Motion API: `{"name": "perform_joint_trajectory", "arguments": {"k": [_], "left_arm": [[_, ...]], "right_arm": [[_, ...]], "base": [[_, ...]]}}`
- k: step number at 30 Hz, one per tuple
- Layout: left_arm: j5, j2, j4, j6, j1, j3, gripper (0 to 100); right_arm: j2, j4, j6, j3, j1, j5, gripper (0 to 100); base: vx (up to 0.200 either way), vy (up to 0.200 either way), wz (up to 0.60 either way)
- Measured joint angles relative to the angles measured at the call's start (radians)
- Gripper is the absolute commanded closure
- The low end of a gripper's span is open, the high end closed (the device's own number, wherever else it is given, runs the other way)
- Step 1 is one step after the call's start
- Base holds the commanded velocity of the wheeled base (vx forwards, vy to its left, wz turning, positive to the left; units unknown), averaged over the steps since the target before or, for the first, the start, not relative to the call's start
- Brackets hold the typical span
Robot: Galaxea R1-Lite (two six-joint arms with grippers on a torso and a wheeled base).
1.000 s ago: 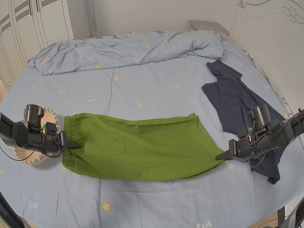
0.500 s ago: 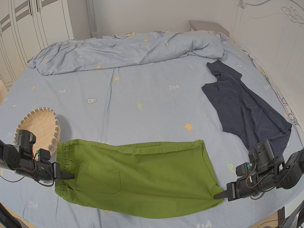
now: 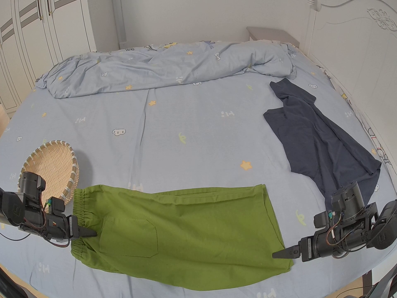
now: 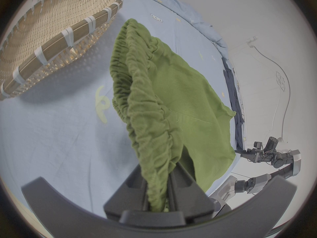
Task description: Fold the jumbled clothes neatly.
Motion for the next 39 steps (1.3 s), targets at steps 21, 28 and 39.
{"name": "perform_joint_trajectory", "arguments": {"k": [21, 28, 39], "left_arm": [[0.001, -0.013, -0.008, 0.000, 0.003, -0.012, 100], [0.001, -0.021, -0.009, 0.000, 0.000, -0.013, 100], [0.002, -0.025, -0.009, 0.000, -0.001, -0.013, 100]], "right_arm": [[0.219, -0.256, -0.335, -0.310, -0.085, 0.056, 0], [0.309, -0.338, -0.342, -0.317, -0.093, 0.143, 0], [0.363, -0.432, -0.335, -0.320, -0.098, 0.157, 0]], "base": [[0.000, 0.000, 0.00], [0.000, 0.000, 0.00], [0.000, 0.000, 0.00]]}}
